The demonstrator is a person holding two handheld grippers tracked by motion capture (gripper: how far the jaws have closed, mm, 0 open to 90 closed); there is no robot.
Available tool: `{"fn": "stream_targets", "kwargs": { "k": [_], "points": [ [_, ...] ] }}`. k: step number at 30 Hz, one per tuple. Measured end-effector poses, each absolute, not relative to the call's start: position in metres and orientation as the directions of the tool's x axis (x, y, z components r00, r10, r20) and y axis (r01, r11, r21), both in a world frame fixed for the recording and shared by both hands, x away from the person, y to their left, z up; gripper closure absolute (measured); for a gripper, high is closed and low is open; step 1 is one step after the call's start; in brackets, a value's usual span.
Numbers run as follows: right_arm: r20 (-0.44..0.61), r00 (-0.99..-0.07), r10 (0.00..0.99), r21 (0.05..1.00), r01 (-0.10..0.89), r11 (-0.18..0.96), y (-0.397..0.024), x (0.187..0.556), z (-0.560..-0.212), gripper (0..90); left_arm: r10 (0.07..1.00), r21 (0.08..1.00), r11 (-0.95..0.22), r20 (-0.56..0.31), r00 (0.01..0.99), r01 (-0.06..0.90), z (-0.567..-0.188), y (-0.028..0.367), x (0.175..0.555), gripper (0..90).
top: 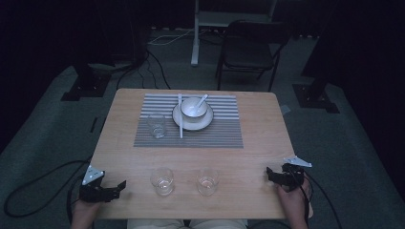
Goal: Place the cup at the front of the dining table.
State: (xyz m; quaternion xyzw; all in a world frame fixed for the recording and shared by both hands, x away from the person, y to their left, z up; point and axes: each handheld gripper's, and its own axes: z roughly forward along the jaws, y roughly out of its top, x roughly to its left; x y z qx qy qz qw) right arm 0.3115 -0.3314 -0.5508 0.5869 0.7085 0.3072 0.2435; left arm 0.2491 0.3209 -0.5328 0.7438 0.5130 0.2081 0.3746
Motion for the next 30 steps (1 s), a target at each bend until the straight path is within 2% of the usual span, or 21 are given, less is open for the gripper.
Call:
{"fn": "stream_targets", "kwargs": {
  "k": [14, 22, 25, 30],
  "points": [
    [0.016, -0.193, 0.981, 0.721, 0.682, 0.122, -0.331, 0.312, -0.551, 11.6, 0.921, 0.779, -0.174, -0.088, 0.379, 0.602, -0.529, 0.336, 0.226, 1.5],
    [0.016, -0.193, 0.981, 0.721, 0.682, 0.122, -0.332, 0.312, -0.551, 11.5, 0.942, 0.771, -0.155, -0.074, 0.328, 0.617, -0.534, 0.347, 0.220, 1.4],
    [0.016, -0.193, 0.981, 0.721, 0.682, 0.122, -0.332, 0.312, -0.551, 11.5, 0.949, 0.784, -0.107, -0.104, 0.298, 0.612, -0.536, 0.355, 0.217, 1.5],
    [0.016, -0.193, 0.981, 0.721, 0.682, 0.123, -0.332, 0.312, -0.551, 11.5, 0.947, 0.776, -0.125, -0.092, 0.307, 0.618, -0.538, 0.352, 0.217, 1.5]
  ]
}}
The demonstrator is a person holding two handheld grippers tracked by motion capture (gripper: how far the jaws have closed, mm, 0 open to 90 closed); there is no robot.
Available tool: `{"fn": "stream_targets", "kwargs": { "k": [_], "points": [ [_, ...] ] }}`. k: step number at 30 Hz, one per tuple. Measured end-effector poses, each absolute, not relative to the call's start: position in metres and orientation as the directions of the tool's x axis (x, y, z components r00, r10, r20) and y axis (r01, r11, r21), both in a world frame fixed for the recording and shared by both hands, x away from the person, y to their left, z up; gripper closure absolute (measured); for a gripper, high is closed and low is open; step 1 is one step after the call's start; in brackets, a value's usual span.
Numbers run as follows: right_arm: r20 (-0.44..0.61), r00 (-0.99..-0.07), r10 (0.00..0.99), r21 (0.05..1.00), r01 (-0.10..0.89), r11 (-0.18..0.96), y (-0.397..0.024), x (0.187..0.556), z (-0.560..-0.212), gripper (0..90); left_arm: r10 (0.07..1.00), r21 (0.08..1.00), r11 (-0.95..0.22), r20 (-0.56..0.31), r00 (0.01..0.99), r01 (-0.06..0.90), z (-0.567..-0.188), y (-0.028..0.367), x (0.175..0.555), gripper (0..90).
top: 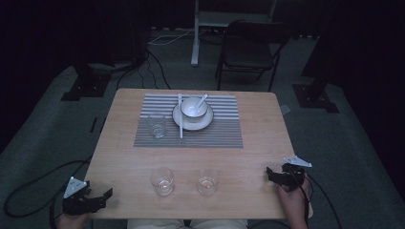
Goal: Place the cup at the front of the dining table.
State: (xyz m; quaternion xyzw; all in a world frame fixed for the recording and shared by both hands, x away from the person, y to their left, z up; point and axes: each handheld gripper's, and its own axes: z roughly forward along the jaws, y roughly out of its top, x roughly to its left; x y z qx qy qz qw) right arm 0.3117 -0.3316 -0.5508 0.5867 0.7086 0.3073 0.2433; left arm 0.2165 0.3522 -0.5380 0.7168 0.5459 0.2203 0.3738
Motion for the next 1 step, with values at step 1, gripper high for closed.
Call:
{"fn": "stream_targets", "kwargs": {
  "k": [1],
  "points": [
    [0.016, -0.193, 0.981, 0.721, 0.682, 0.123, -0.3315, 0.3117, -0.5508, 11.6, 0.946, 0.776, -0.129, -0.091, 0.312, 0.618, -0.5383, 0.3507, 0.2168, 1.5]
  ]
}}
